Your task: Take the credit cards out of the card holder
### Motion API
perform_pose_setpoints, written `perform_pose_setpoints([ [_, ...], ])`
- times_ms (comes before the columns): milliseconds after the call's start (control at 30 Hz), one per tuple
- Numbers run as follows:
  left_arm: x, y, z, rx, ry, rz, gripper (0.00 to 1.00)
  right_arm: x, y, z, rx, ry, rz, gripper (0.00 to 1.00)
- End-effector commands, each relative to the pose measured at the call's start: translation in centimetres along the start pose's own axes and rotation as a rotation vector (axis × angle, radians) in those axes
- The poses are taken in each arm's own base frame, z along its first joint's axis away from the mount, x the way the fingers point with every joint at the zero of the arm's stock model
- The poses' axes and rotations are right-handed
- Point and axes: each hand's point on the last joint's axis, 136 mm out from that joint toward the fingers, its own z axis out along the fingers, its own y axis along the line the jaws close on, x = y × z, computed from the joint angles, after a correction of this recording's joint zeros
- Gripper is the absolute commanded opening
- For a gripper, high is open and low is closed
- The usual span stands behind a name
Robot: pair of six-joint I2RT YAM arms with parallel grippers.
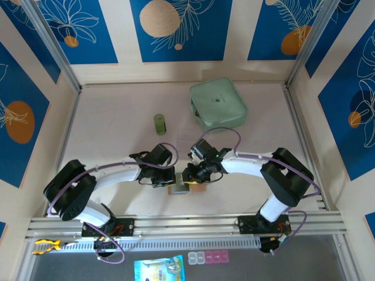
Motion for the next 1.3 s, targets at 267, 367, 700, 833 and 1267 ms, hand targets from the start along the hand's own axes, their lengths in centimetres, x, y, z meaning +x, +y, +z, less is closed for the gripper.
perform_pose_setpoints([
  [267, 1.2, 2.0, 1.0, -0.063, 0.041, -0.004, 0.0, 0.2, -1.4, 0.1, 0.062, 0.014, 0.029, 0.27],
  [367, 1.2, 2.0, 1.0, -0.065, 0.041, -0.003, 0.0, 0.2, -1.9, -0.4, 0.104, 0.003, 0.024, 0.27],
  [700, 0.8, 1.0, 0.3, -0.044, 0.021, 0.007, 0.0, -0.1, 0.7, -2.2, -0.003, -0.059, -0.035, 0.31],
  [833, 0.3, 0.1, -0.3, -0.027, 0.01, 0.022, 0.0, -0.2, 0.5, -2.9, -0.011, -0.075, -0.024, 0.33],
  [1267, 0.2, -1.9, -0.5, 0.011, 0.025, 0.052, 0.0, 0.0, -1.1, -2.1, -0.024, -0.043, 0.022, 0.29],
])
